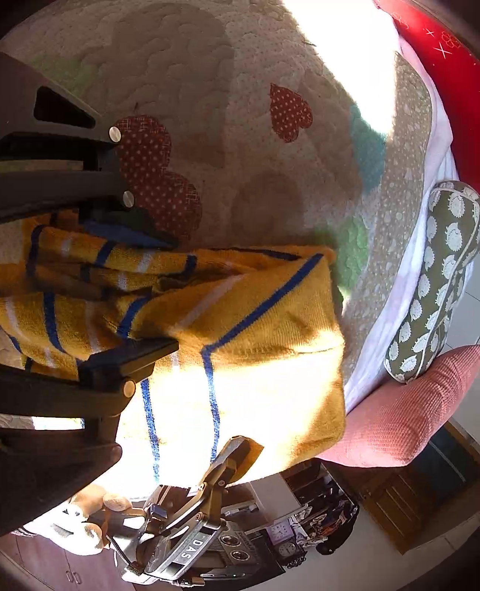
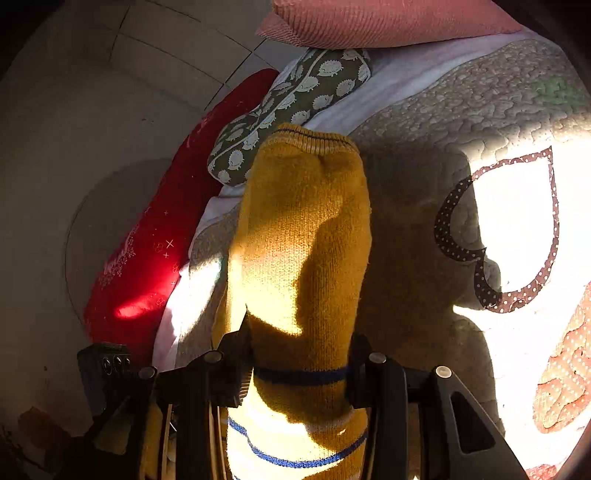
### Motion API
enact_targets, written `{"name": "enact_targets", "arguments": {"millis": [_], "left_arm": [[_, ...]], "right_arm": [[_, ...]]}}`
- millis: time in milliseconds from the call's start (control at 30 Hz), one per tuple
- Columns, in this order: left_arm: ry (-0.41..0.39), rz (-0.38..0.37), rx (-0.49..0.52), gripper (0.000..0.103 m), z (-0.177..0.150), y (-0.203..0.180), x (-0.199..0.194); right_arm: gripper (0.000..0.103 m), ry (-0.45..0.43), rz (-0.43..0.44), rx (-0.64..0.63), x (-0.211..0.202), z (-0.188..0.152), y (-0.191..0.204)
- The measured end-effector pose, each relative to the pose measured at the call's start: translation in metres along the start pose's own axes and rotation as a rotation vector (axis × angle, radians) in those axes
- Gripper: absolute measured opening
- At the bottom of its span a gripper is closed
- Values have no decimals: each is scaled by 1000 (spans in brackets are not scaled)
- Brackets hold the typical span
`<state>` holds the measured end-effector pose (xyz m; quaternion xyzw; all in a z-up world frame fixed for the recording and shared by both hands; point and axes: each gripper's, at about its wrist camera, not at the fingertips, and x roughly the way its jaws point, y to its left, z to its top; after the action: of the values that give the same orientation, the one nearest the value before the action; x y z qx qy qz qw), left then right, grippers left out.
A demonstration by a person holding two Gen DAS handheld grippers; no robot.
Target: Fold small clothes
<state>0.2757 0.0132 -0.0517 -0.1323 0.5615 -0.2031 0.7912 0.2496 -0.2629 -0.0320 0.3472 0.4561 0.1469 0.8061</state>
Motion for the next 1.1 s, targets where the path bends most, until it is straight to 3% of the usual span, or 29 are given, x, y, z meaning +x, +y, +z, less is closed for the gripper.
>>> {"name": "enact_targets", "arguments": {"millis": [67, 100, 200, 300, 367, 433, 467, 533, 667, 733, 833, 900, 1000, 1067, 1100], "left_arm": [[23, -17, -37, 62, -2, 4, 7], [31, -18, -49, 62, -3, 5, 7], [27, -18, -50, 64, -7, 9, -3], [-12, -14, -56, 64, -13, 14, -27], [-66, 36, -36, 64, -20, 16, -47], [-112, 113, -19, 64, -31, 20, -65], [-131, 144, -12, 64, -38, 23, -73], [-169, 203, -1, 64, -52, 27, -89], [-265, 322, 21, 67, -81, 32, -118], [-301, 358, 27, 68, -98, 35, -132], [-350, 400, 51, 69, -120, 38, -148], [-391, 438, 55, 70, -132, 39, -158], [-448, 475, 38, 70, -144, 42, -171], [-472, 471, 17, 74, -147, 46, -180], [-481, 463, 6, 75, -150, 48, -184]], "right_arm": [[53, 36, -130, 3, 9, -6, -23], [61, 30, -147, -3, 9, -10, -29], [64, -15, -120, 26, -10, -13, -34], [64, -146, -148, -56, -49, -15, -9], [60, -196, -110, -121, -73, -23, 17], [38, -187, -43, -163, -83, -35, 37], [38, -169, -32, -173, -82, -42, 44], [38, -121, -63, -193, -63, -57, 53], [38, 20, -231, -338, -7, -99, 55], [39, -4, -291, -412, -6, -110, 66], [39, -35, -223, -420, -15, -104, 93], [39, -58, -222, -421, -5, -91, 107], [39, 24, -240, -333, 38, -73, 100], [41, 83, -171, -276, 66, -74, 98], [48, 82, -148, -286, 71, -76, 102]]}}
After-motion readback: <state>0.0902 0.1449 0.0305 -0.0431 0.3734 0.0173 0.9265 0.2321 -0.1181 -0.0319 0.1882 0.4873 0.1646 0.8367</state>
